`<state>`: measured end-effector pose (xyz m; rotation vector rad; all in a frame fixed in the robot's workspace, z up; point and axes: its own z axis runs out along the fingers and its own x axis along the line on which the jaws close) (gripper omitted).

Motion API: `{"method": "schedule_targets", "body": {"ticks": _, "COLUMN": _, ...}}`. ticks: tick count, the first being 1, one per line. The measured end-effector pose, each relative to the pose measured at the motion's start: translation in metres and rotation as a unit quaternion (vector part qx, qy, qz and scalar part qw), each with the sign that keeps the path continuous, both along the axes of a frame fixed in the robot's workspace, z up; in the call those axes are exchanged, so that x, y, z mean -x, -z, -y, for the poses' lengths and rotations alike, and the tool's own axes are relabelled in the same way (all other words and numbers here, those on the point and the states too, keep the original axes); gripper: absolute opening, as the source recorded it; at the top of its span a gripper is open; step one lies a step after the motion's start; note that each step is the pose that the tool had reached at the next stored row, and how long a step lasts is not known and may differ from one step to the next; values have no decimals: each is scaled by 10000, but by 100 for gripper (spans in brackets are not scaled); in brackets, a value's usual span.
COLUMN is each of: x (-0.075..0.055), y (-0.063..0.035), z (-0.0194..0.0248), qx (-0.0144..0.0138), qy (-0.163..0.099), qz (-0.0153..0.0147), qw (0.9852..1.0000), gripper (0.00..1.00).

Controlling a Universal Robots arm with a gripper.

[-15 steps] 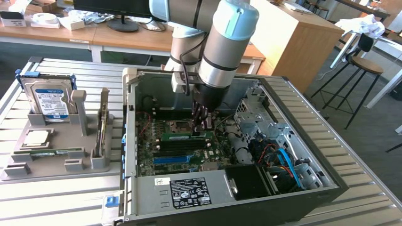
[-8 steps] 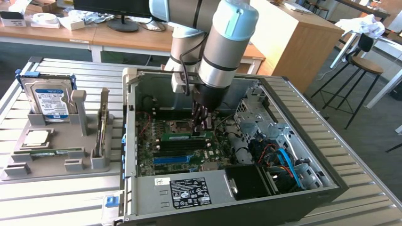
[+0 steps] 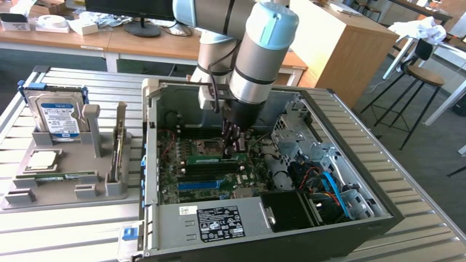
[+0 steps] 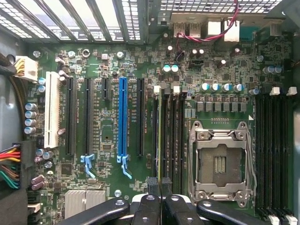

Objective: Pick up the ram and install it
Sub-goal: 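Insert the ram into the slot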

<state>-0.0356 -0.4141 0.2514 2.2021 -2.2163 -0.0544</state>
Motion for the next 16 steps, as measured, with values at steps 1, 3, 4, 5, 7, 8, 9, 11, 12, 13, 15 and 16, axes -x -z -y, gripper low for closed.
{"method": "schedule_targets", "body": {"ticks": 1, "x": 0, "y": 5, "z": 0, "qx": 0, "qy": 0, "qz": 0, "qw": 10000, "gripper": 11}}
{"method": "schedule_targets", "body": {"ticks": 3, "x": 0, "y": 15, "z": 0, "qx": 0, "qy": 0, "qz": 0, "qw": 10000, "gripper": 11}}
{"method": "schedule_targets", "body": {"ticks": 4, "x": 0, "y": 20, "z": 0, "qx": 0, "qy": 0, "qz": 0, "qw": 10000, "gripper": 11}}
{"method": "schedule_targets", "body": {"ticks": 5, "x": 0, "y": 22, "z": 0, "qx": 1, "qy": 0, "qz": 0, "qw": 10000, "gripper": 11}}
{"method": "schedule_targets", "body": {"ticks": 7, "x": 0, "y": 23, "z": 0, "qx": 2, "qy": 0, "qz": -1, "qw": 10000, "gripper": 11}}
{"method": "schedule_targets", "body": {"ticks": 8, "x": 0, "y": 23, "z": 0, "qx": 1, "qy": 0, "qz": 0, "qw": 10000, "gripper": 11}}
{"method": "schedule_targets", "body": {"ticks": 9, "x": 0, "y": 25, "z": 0, "qx": 0, "qy": 0, "qz": 0, "qw": 10000, "gripper": 11}}
{"method": "schedule_targets", "body": {"ticks": 11, "x": 0, "y": 33, "z": -1, "qx": -2, "qy": 0, "qz": 1, "qw": 10000, "gripper": 11}}
{"method": "schedule_targets", "body": {"ticks": 12, "x": 0, "y": 36, "z": 0, "qx": 0, "qy": 0, "qz": 0, "qw": 10000, "gripper": 11}}
{"method": "schedule_targets", "body": {"ticks": 13, "x": 0, "y": 38, "z": 0, "qx": 0, "qy": 0, "qz": 0, "qw": 10000, "gripper": 11}}
{"method": "schedule_targets", "body": {"ticks": 15, "x": 0, "y": 38, "z": 0, "qx": 1, "qy": 0, "qz": 0, "qw": 10000, "gripper": 11}}
{"method": "schedule_targets", "body": {"ticks": 16, "x": 0, "y": 38, "z": 0, "qx": 1, "qy": 0, "qz": 0, "qw": 10000, "gripper": 11}}
